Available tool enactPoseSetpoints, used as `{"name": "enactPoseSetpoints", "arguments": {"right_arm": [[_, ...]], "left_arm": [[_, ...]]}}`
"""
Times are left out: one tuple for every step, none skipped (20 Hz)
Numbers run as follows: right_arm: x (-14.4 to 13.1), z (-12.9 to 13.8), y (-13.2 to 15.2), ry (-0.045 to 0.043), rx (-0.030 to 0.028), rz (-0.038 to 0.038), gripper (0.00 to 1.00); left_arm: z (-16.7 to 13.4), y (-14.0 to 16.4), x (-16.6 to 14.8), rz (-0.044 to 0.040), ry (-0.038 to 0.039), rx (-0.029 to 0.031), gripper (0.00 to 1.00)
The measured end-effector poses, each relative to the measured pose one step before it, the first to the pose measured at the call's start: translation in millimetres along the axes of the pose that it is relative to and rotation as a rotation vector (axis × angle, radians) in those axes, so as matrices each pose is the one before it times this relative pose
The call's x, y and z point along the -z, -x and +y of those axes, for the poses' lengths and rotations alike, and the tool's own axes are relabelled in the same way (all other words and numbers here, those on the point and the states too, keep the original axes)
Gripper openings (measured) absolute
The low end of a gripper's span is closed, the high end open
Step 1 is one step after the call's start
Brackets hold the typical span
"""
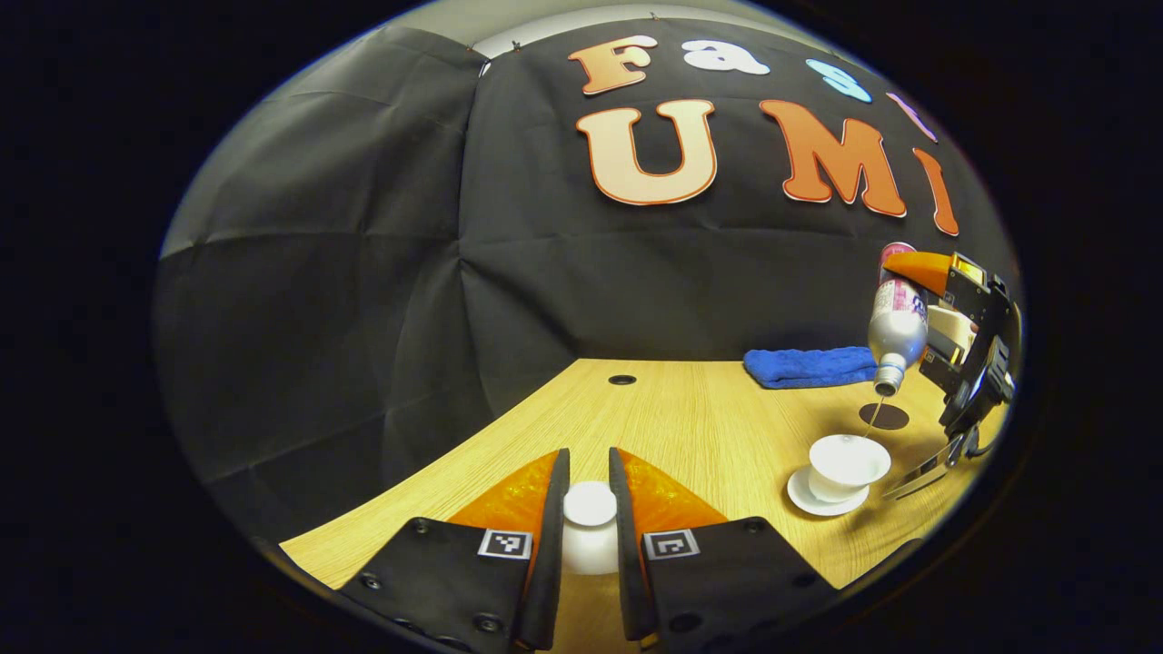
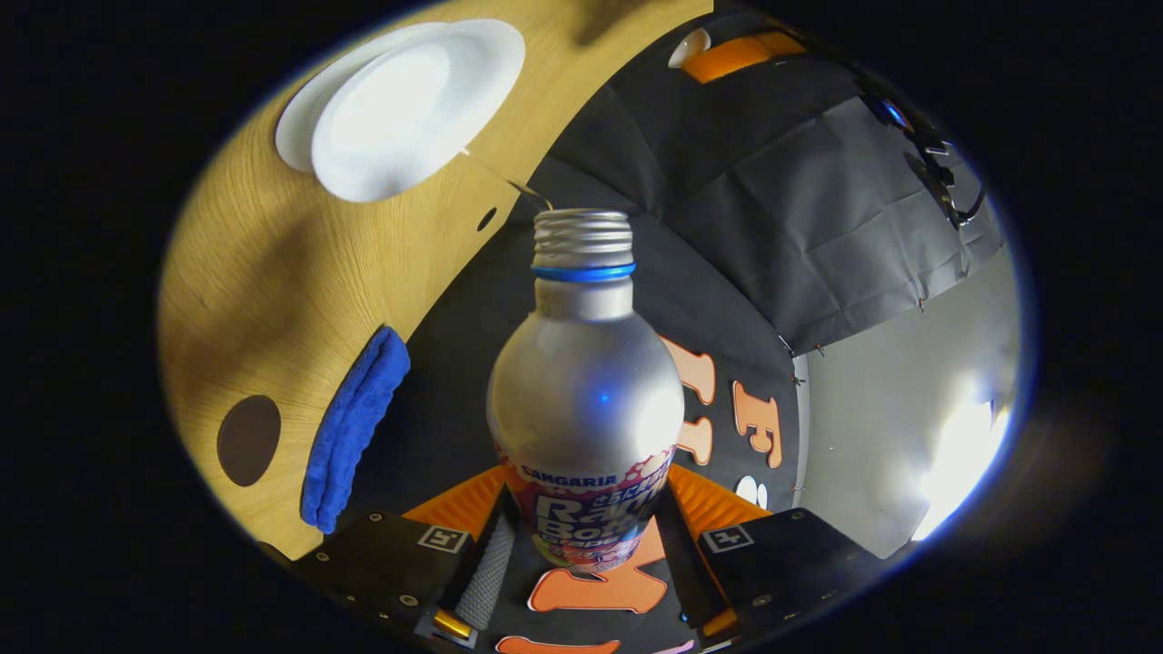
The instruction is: Open the teacup lid with one hand, grasp the water bottle and pour water into the teacup with the other hand; after pouring, place the water bottle on the coaster and then close the teacup lid.
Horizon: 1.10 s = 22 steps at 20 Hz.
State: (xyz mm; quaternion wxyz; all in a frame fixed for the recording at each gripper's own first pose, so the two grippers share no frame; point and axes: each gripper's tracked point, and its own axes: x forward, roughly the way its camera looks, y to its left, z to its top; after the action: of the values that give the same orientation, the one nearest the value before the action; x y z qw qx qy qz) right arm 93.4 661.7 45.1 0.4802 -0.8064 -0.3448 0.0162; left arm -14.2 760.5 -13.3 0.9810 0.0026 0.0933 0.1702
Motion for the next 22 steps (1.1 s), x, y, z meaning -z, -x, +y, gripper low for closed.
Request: {"name": "enactPoseSetpoints", "arguments": {"right_arm": [[-1.89,5.91,1.91,-0.0095,-0.01267,-0.00152,0.78],[1.06,5.43,0.63,-0.01463,-0.01667,0.00642,0.78],[-1.35,4.26,1.87,-0.01688,-0.01176,0.0041,0.78],[-3.56,4.0,0.26,-0.01777,-0.01568,-0.00175,0.78],[-1.5,4.3,1.36,-0.02049,-0.0139,0.00425,0.78],[-0.15,4.17,2.02,-0.0281,-0.01681,0.00464,0.78],[0.66,4.21,0.17,-0.02851,-0.01379,0.00912,0.78],[1.49,2.48,0.96,-0.02929,-0.01427,0.01014,0.78],[1.51,5.23,0.06,-0.03951,-0.02119,0.01265,0.78],[3.04,5.19,0.37,-0.04911,-0.02356,0.01298,0.78],[4.96,5.76,-0.04,-0.06192,-0.02837,0.01986,0.78],[3.97,1.81,-0.03,-0.06809,-0.02305,0.02003,0.78],[4.73,1.7,-0.21,-0.06291,-0.01832,0.0194,0.78],[5.23,-0.91,-0.88,-0.05522,-0.00619,0.02086,0.78],[6.22,-2.62,-0.62,-0.04697,-0.00215,0.02182,0.78],[4.12,-6.92,-0.2,-0.04758,0.0077,0.01062,0.77],[3.76,-6.98,-0.08,-0.05308,0.01065,0.00787,0.78],[4.32,-3.39,-1.94,-0.05297,-0.0017,0.00976,0.78],[4.83,-6.68,-1.32,-0.05029,0.00875,0.01171,0.78],[2.83,-4.31,-3.08,-0.05193,0.00377,0.00906,0.78],[4.59,-0.72,-2.15,-0.05732,-0.0164,0.01897,0.78],[4.62,3.38,-1.22,-0.07346,-0.03004,0.02335,0.78]], "left_arm": [[-2.78,0.85,-0.21,-0.00354,0.00155,0.00744,0.31],[-2.59,-0.1,-1.17,-0.00264,0.00307,0.00885,0.31],[-2.94,-1.1,-0.27,-0.00405,0.00198,0.00718,0.31],[-1.89,-1.11,0.15,0.00203,0.0021,0.00564,0.3],[-1.92,-1.01,1.22,0.00069,0.00291,0.00512,0.31],[-1.65,-0.26,0.09,0.00317,0.00087,0.00218,0.3],[-1.59,0.38,-0.07,0.00027,-0.00009,0.00221,0.31],[-2.12,-0.62,-1.88,-0.00313,0.00093,0.00385,0.31],[-1.47,0.69,-2.41,-0.00218,0.00002,0.00229,0.31],[-2.68,-0.07,-1.5,-0.00323,0.00012,0.00243,0.31],[-0.41,-1.07,-0.12,-0.00155,-0.00048,0.00265,0.3],[-1.63,-0.57,-0.23,0.0007,-0.00156,0.00209,0.31],[-1.79,-0.91,1.27,0.00139,-0.00077,0.00268,0.31],[-2.22,-0.24,-0.66,0.00213,-0.0009,0.00462,0.31],[-1.67,-0.53,-0.06,0.00346,-0.00352,-0.00008,0.31],[-1.58,1.12,-0.62,0.00092,-0.00177,0.00032,0.31],[-0.37,1.01,-0.46,-0.00417,0.00114,0.00055,0.26],[-0.55,-0.18,-1.48,-0.00147,-0.0023,-0.0007,0.31],[0.09,0.25,-0.99,-0.00166,-0.00383,-0.00217,0.31],[-1.51,-0.49,-1.35,-0.00161,-0.00281,-0.00048,0.31],[-1.3,1.23,-1.49,-0.00119,-0.00267,0.0032,0.31],[-1.42,-1.06,-1.25,-0.00394,0.00173,0.00245,0.26]]}}
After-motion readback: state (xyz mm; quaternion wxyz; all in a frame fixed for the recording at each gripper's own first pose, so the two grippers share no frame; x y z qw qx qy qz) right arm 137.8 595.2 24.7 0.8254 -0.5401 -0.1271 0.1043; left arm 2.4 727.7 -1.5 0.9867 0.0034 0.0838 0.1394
